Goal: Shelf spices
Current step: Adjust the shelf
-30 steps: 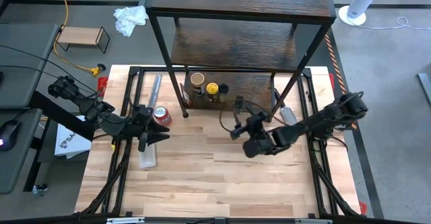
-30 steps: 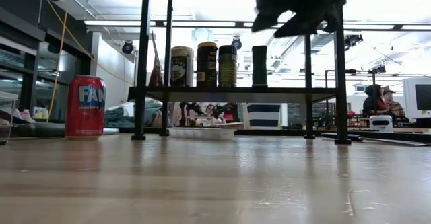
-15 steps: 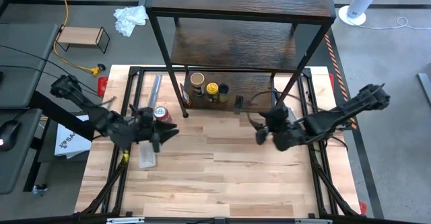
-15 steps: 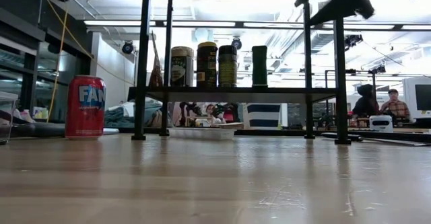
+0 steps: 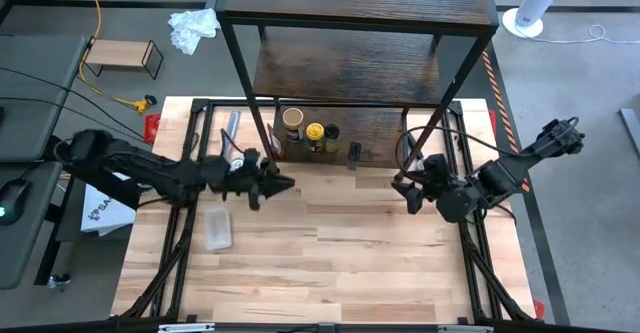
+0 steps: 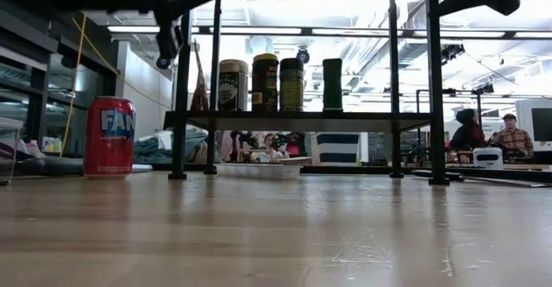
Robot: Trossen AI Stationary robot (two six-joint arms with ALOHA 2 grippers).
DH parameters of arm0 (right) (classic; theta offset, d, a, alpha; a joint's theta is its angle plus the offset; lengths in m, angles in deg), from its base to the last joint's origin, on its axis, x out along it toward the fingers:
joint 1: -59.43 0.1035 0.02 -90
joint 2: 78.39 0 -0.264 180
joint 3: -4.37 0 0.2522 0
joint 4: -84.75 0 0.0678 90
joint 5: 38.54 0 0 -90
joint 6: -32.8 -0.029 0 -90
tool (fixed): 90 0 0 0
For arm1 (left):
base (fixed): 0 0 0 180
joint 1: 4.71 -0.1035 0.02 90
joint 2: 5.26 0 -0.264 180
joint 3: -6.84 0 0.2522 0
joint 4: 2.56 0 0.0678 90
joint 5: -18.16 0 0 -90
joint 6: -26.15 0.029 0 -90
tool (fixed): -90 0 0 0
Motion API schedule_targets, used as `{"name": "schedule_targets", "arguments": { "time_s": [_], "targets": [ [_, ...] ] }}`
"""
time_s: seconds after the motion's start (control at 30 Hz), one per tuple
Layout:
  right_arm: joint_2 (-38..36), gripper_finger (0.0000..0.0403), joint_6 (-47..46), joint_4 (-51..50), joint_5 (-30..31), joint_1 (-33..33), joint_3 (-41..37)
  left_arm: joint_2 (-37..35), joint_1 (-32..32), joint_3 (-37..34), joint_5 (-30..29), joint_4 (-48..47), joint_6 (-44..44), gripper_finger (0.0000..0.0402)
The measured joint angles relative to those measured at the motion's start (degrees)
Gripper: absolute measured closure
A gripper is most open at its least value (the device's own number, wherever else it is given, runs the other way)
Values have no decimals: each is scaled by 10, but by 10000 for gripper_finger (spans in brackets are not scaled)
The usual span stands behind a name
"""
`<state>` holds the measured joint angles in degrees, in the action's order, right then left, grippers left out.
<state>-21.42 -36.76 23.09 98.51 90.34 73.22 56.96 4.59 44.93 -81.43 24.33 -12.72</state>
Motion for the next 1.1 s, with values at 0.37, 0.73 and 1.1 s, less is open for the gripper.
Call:
{"name": "schedule_targets", "arguments": {
  "time_s": [0.37,0.73,1.1],
  "targets": [
    [26,353,-38,12,-29,-36,0,-183,-44,-194,113,-28,-15,400],
    [19,402,-50,25,7,-48,-39,-324,-42,-236,128,-161,66,401],
    [-101,402,262,678,-122,-114,-392,-330,-42,-236,135,-163,79,401]
  ]
}}
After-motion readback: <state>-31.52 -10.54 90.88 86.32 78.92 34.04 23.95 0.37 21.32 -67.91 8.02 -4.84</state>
